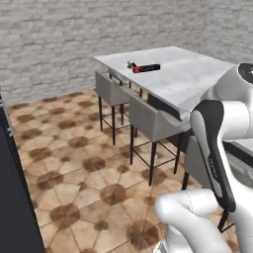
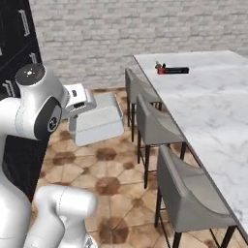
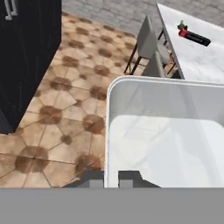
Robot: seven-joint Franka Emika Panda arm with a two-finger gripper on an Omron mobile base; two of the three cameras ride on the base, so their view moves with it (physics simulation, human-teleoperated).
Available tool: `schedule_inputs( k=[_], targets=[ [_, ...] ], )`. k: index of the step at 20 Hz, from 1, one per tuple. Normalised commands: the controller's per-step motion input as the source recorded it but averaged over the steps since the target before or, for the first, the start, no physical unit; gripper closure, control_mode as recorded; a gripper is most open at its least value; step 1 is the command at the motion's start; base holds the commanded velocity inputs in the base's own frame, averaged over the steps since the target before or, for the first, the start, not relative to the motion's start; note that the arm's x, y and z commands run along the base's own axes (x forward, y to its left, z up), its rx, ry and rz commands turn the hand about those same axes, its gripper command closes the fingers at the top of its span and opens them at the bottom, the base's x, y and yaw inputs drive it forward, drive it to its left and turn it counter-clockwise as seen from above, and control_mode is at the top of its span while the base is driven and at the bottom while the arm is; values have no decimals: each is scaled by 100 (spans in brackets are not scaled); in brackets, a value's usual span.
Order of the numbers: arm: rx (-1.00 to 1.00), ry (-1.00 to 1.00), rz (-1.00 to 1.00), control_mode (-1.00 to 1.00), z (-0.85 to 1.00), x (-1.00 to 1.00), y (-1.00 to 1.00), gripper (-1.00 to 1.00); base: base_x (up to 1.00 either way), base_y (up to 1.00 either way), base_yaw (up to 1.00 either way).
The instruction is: Retrieve the tupperware and aluminum foil from the cabinet and place them on the dining counter near the plate with cucumber and broccoli to prepare for storing leftovers.
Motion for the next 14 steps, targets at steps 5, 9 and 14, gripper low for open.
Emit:
schedule_inputs(
  k=[5,9,14],
  targets=[
    [0,0,0,100,0,0,0,100,100,45,-23],
    [0,0,0,100,0,0,0,100,100,54,-24],
    [0,0,0,100,0,0,0,100,100,58,-25]
  ],
)
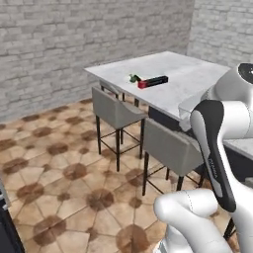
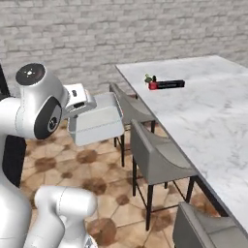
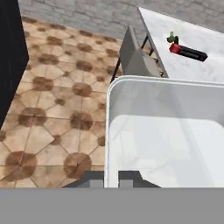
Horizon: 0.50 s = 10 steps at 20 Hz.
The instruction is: Retrieve the tupperware and aluminum foil from the cabinet and place them on the dining counter near the plate with cucumber and broccoli to prepare for storing leftovers.
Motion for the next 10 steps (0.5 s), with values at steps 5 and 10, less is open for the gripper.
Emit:
schedule_inputs(
  k=[5,10],
  targets=[
    [0,0,0,100,0,0,0,100,100,54,-25],
    [0,0,0,100,0,0,0,100,100,48,-25]
  ],
)
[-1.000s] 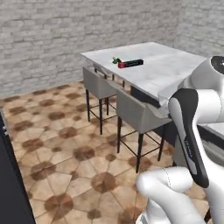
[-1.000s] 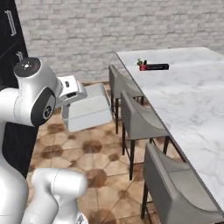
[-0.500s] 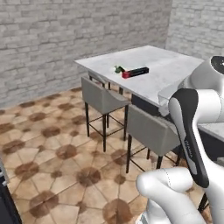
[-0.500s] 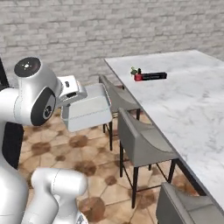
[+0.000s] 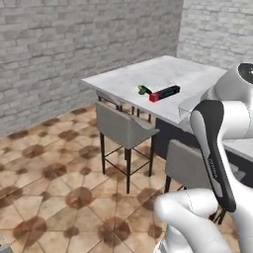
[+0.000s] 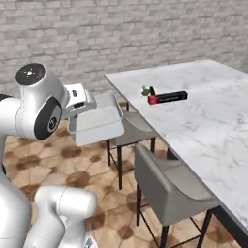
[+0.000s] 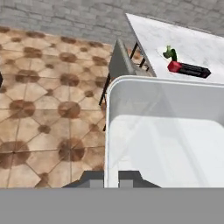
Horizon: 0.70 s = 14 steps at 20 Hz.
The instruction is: Retrieve the tupperware and aluminum foil from the cabinet and place them on the dining counter near the plate with cucumber and broccoli to prepare for storing leftovers.
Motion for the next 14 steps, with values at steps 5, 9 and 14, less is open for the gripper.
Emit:
schedule_inputs(
  k=[5,9,14],
  targets=[
    [0,0,0,100,0,0,0,100,100,44,-27],
    [0,0,0,100,0,0,0,100,100,36,-30],
    [0,0,0,100,0,0,0,100,100,35,-32]
  ],
)
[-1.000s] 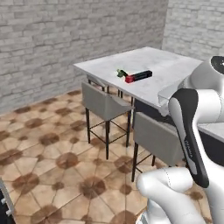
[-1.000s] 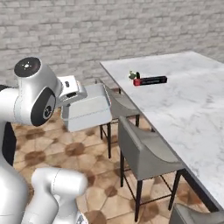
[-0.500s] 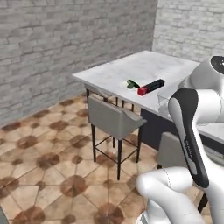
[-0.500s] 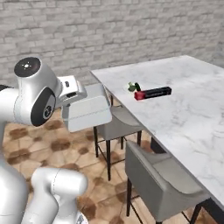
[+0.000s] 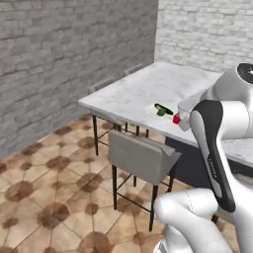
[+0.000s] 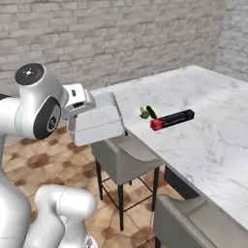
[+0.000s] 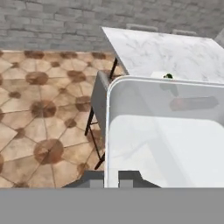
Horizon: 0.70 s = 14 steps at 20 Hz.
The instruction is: Retrieve the tupperware and aluminum foil from the cabinet and place them on the dining counter near the plate with cucumber and broccoli to prepare for storing leftovers.
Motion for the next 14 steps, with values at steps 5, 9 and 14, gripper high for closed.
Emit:
schedule_inputs(
  k=[5,9,14],
  targets=[
    [0,0,0,100,0,0,0,100,100,34,-32],
    [0,0,0,100,0,0,0,100,100,32,-33],
    [0,0,0,100,0,0,0,100,100,21,-38]
  ],
)
